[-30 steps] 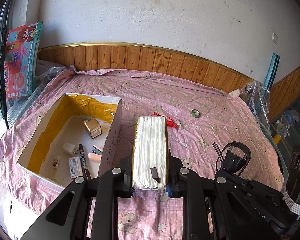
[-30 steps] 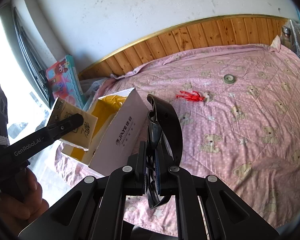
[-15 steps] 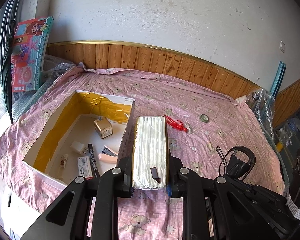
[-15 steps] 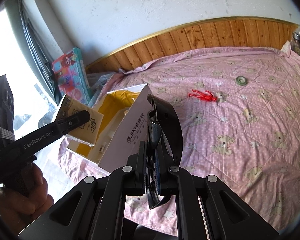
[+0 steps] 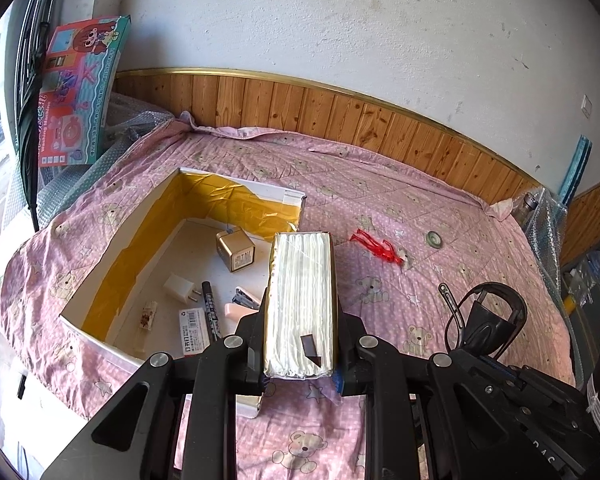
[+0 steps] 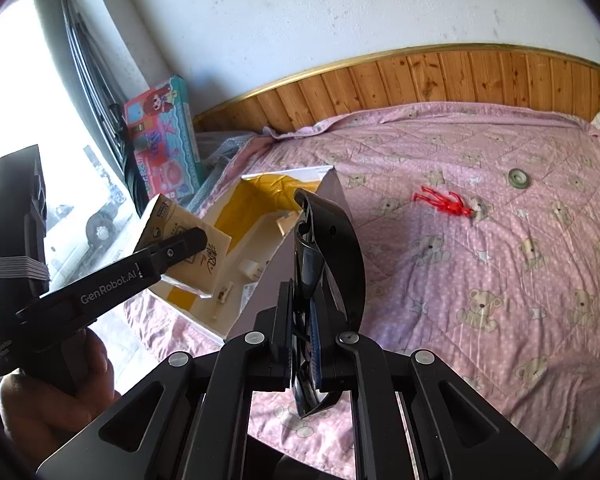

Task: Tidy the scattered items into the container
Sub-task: 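Carry the tissue pack and black glasses over the cardboard box with both grippers, then open the left gripper to drop the tissue pack while the right drops the glasses, then withdraw both grippers from the box toward the red toy figure, then grasp the red toy figure with the right gripper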

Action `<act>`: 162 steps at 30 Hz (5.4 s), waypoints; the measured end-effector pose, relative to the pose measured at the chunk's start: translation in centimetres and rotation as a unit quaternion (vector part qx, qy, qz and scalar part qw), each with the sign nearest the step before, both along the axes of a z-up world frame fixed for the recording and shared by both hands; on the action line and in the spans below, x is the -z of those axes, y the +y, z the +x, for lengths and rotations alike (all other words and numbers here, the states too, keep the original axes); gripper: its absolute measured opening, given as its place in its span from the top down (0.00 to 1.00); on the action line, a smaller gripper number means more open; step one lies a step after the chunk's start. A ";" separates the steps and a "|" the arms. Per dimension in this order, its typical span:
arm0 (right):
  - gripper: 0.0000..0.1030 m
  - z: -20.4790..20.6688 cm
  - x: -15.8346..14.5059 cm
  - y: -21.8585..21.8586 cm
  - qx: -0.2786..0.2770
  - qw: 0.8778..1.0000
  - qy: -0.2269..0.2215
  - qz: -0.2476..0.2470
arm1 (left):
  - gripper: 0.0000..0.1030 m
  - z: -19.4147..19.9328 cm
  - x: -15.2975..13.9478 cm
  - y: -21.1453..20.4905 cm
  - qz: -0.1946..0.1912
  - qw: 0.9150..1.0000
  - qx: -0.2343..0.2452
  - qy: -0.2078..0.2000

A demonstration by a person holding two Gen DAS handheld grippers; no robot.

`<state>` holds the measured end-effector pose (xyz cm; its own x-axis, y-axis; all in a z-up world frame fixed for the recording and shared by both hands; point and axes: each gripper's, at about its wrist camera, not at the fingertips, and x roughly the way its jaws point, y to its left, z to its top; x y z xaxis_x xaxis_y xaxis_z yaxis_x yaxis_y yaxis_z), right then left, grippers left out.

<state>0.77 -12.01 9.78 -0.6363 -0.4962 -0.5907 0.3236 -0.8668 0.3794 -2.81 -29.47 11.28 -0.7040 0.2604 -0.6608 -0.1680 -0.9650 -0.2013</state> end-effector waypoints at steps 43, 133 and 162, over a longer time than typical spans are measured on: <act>0.92 -11.0 -1.1 -12.2 -0.114 0.993 0.007 0.000 | 0.78 -7.9 2.1 -10.4 -0.021 0.993 -0.112 -0.034; 0.65 -18.7 11.5 8.8 0.065 0.994 -0.092 0.013 | 0.50 -8.2 6.2 9.2 -0.027 0.989 0.074 -0.125; 0.94 -27.5 16.7 8.7 0.006 0.986 -0.095 0.135 | 0.50 -12.1 9.5 11.9 0.008 0.982 0.085 -0.168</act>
<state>-26.73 -3.36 -6.91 -0.5055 -0.2973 -0.8100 0.2583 -0.9479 0.1867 -14.90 -17.60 1.79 -0.3929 0.3676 -0.8429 -0.2479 -0.9250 -0.2879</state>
